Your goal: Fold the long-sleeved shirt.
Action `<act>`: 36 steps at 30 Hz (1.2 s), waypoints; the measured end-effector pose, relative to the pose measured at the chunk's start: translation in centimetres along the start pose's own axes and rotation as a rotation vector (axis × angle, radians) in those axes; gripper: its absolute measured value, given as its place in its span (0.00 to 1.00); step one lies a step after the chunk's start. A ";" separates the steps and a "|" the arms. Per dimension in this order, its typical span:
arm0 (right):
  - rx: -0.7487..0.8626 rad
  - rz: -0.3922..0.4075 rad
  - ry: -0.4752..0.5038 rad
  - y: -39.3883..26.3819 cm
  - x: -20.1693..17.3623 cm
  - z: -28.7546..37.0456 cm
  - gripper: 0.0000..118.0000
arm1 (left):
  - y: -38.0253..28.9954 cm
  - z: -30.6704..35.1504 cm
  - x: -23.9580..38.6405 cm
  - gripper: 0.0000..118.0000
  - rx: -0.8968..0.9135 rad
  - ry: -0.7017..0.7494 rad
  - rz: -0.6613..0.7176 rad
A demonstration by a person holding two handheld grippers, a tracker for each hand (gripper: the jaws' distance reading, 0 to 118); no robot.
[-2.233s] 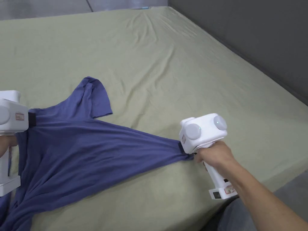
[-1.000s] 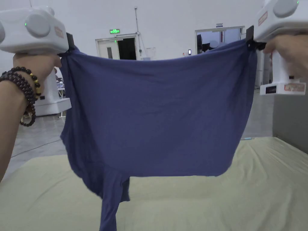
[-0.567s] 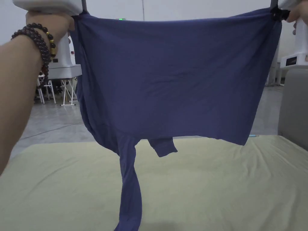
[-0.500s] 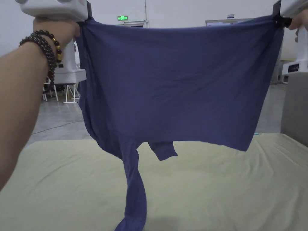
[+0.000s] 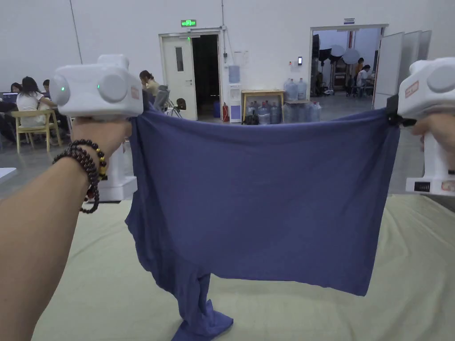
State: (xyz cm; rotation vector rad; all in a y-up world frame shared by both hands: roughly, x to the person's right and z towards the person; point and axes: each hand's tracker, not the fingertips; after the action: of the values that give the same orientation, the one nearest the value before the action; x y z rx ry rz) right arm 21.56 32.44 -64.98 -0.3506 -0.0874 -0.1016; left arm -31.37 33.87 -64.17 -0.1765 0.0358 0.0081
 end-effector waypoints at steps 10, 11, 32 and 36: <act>-0.093 -0.003 0.090 -11.6 0.2 7.2 0.05 | -12.0 13.3 -4.6 0.00 -0.070 0.000 0.094; -0.104 -0.009 0.104 -13.3 0.1 8.5 0.05 | -13.6 14.8 -4.9 0.00 -0.086 -0.003 0.085; -0.548 0.166 0.112 -49.6 5.2 26.3 0.05 | -46.1 38.7 -5.5 0.00 -0.493 0.029 0.047; -0.620 0.195 0.087 -51.7 5.5 25.7 0.05 | -48.1 39.6 -5.5 0.00 -0.556 0.050 0.043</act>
State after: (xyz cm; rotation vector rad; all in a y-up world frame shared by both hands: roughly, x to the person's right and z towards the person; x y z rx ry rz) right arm 19.38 -7.42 -22.87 -0.9700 0.0683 0.0531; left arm -34.91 -6.54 -16.53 -0.7320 0.0866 0.0564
